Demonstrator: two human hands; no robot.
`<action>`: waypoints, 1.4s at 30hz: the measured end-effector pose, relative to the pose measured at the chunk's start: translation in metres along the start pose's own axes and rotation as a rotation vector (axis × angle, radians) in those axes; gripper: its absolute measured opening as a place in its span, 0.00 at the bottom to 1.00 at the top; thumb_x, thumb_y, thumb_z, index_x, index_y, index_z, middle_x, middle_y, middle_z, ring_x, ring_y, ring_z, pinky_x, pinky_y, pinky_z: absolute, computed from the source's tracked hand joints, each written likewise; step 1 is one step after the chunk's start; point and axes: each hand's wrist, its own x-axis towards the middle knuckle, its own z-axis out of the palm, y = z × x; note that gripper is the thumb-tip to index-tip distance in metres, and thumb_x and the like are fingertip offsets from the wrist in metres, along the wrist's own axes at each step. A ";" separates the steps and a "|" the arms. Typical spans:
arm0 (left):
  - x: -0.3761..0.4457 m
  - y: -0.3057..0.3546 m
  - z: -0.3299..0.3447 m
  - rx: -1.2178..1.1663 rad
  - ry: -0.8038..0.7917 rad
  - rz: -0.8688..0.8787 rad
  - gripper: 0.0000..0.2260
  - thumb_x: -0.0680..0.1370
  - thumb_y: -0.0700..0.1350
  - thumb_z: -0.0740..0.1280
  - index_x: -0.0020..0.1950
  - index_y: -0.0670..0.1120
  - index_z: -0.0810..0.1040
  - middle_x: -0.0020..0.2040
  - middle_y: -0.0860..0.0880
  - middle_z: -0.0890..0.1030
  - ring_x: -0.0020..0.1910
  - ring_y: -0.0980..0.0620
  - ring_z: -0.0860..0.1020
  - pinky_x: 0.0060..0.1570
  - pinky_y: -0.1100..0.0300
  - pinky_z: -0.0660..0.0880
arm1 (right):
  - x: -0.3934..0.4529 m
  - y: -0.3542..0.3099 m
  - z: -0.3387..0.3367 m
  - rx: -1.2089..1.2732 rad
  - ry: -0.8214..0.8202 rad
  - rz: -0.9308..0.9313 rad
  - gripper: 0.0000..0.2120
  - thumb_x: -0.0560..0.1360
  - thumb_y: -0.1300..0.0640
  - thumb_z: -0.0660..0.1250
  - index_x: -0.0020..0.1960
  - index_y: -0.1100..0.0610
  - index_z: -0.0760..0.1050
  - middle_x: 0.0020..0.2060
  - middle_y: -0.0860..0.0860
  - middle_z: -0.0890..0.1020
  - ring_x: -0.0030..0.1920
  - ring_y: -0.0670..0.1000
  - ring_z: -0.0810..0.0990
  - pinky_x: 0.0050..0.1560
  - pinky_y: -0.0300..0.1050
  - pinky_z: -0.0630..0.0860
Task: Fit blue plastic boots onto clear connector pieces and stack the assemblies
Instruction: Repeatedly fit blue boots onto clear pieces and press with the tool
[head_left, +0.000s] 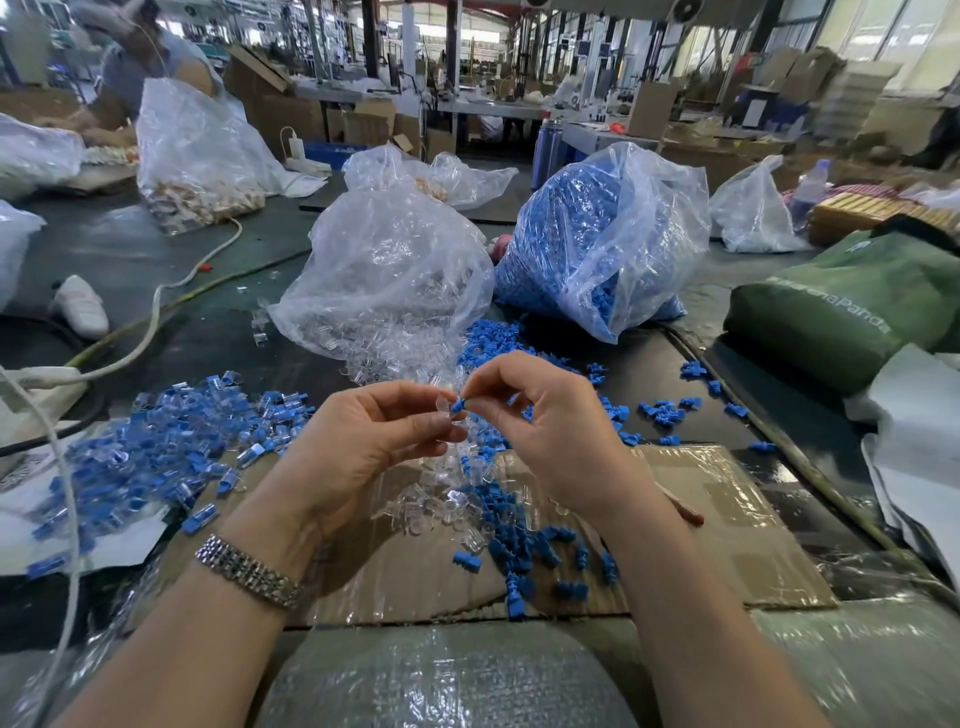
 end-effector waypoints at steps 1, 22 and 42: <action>-0.001 0.000 0.002 -0.009 0.004 0.007 0.10 0.69 0.37 0.75 0.50 0.41 0.86 0.49 0.36 0.86 0.50 0.40 0.85 0.48 0.54 0.83 | 0.000 0.001 0.000 -0.005 -0.002 -0.013 0.03 0.78 0.60 0.73 0.50 0.54 0.82 0.43 0.44 0.83 0.46 0.46 0.81 0.49 0.39 0.77; -0.003 0.003 0.005 -0.093 0.020 0.020 0.12 0.70 0.32 0.72 0.53 0.33 0.82 0.51 0.33 0.84 0.52 0.39 0.85 0.48 0.59 0.82 | -0.002 0.003 -0.023 -0.186 -0.003 0.258 0.14 0.77 0.41 0.70 0.58 0.47 0.75 0.47 0.42 0.79 0.49 0.42 0.78 0.48 0.36 0.75; 0.003 0.000 -0.005 -0.243 0.070 0.061 0.09 0.72 0.36 0.74 0.51 0.40 0.86 0.55 0.37 0.85 0.54 0.43 0.85 0.46 0.60 0.82 | -0.007 0.001 -0.050 0.082 -0.255 0.693 0.08 0.81 0.62 0.62 0.52 0.66 0.77 0.38 0.58 0.78 0.38 0.57 0.80 0.43 0.55 0.82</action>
